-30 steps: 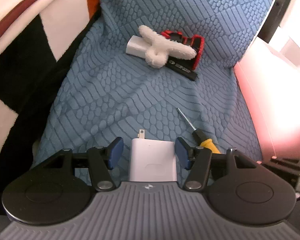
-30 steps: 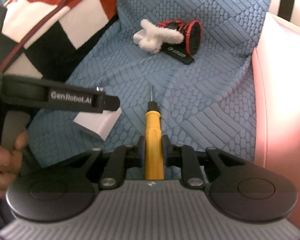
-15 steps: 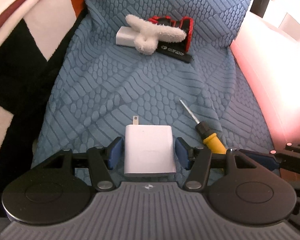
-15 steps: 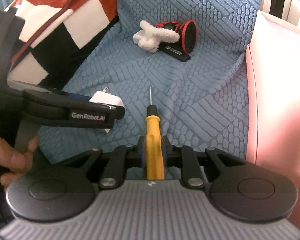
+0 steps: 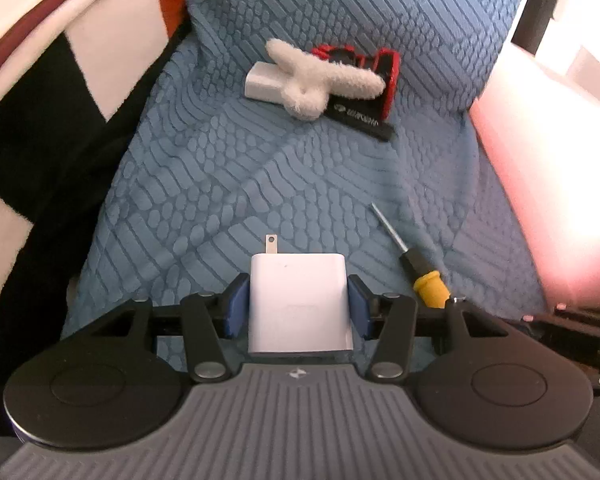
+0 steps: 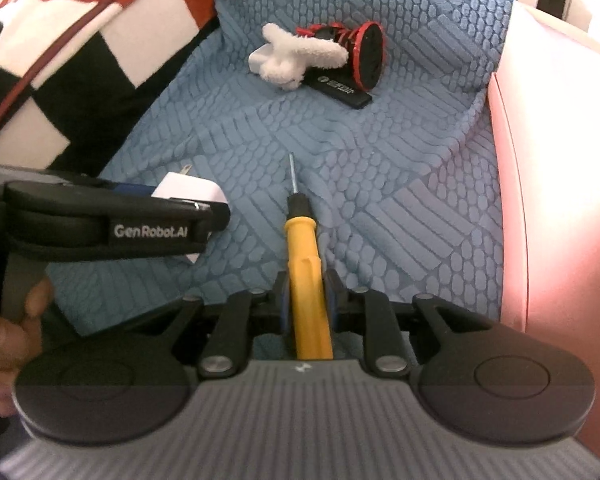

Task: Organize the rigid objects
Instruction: 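Lift the white charger with the left tool while the right lifts the screwdriver, then lower the charger into the pink box and open the left tool while the right releases the screwdriver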

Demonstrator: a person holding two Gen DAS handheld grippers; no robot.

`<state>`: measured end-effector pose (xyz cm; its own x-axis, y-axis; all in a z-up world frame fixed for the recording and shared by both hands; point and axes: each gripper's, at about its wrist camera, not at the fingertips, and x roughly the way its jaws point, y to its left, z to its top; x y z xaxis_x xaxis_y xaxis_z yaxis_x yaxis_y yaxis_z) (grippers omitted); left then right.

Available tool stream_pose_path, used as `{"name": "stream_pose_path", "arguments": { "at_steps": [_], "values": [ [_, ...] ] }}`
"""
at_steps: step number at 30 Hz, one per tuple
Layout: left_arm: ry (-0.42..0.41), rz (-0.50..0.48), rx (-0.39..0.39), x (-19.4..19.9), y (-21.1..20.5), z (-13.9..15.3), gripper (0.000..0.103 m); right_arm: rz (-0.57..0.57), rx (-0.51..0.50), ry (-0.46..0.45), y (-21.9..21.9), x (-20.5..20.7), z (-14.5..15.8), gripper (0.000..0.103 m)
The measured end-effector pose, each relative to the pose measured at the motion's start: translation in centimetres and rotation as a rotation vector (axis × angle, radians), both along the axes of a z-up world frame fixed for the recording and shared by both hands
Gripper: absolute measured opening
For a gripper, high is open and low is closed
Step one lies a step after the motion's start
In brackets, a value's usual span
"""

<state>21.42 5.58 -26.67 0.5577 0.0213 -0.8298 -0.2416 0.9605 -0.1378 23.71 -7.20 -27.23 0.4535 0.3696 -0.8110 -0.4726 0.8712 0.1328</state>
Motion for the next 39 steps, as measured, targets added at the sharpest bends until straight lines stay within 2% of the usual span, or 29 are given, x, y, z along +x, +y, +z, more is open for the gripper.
{"name": "stream_pose_path", "arguments": {
  "at_steps": [5,7,9,11,24,33,39],
  "values": [
    [-0.026,0.029,-0.066,-0.7,0.6,1.1,0.057,-0.053,0.049,-0.022,-0.8,-0.2,2.0,0.02],
    [-0.045,0.036,-0.072,-1.4,0.6,1.9,0.057,-0.08,0.072,-0.011,-1.2,-0.2,2.6,0.02],
    [-0.058,0.057,-0.114,-2.3,0.8,2.6,0.057,-0.099,0.094,0.005,-1.7,-0.2,3.3,0.02],
    [-0.058,0.063,-0.153,-2.9,0.8,3.1,0.057,-0.111,0.098,0.012,-2.0,-0.3,3.9,0.02],
    [-0.08,0.095,-0.249,-3.6,-0.1,9.0,0.056,-0.157,0.083,-0.002,-5.0,-1.1,9.8,0.02],
    [-0.093,0.039,-0.25,-2.1,-1.8,13.8,0.056,-0.173,0.08,-0.078,-7.5,-0.2,15.5,0.02],
    [-0.136,-0.009,-0.237,-0.2,-4.3,17.6,0.056,-0.179,0.083,-0.143,-9.3,0.5,19.3,0.02]
  ]
}}
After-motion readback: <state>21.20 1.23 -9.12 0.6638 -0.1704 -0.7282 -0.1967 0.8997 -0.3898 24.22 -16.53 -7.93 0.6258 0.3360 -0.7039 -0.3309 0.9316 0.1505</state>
